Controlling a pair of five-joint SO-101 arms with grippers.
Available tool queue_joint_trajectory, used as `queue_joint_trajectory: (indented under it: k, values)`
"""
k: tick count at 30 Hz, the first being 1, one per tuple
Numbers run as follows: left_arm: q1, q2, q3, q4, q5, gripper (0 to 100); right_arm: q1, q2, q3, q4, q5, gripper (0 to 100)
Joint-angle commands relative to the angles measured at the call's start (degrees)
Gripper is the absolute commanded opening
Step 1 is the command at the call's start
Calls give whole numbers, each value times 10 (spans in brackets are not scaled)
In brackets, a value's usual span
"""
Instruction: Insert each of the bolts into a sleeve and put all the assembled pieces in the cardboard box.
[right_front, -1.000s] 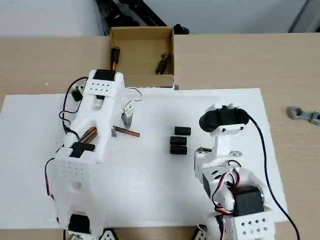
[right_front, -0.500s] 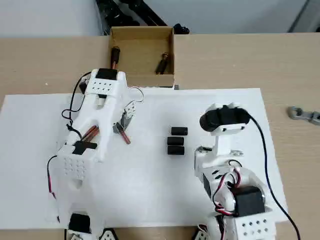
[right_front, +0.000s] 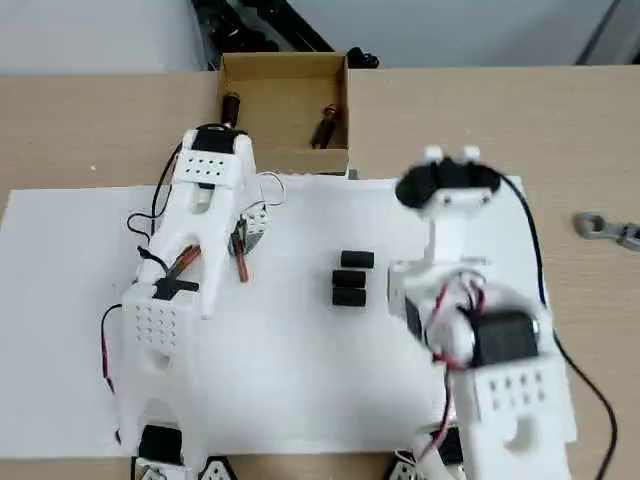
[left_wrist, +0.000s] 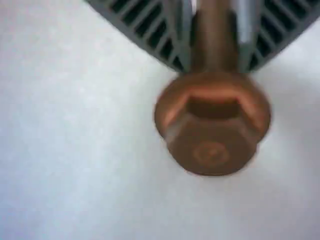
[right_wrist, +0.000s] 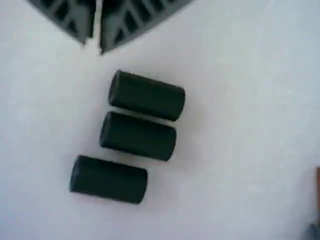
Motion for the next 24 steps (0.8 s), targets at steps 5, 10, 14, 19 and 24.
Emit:
queue_joint_trajectory:
  k: [5, 10, 14, 19, 24]
  values:
    - [28, -207, -35, 8, -69, 6, -15, 322, -272, 96, 15, 4]
    - [25, -298, 14, 8, -81, 6, -33, 487, -454, 149, 143, 4]
    - [25, -382, 100, 8, -95, 6, -36, 552, -542, 146, 274, 4]
    - [24, -496, 183, 8, -123, 6, -42, 589, -568, 147, 410, 4]
    - [24, -615, 218, 8, -165, 6, -40, 600, -549, 143, 549, 4]
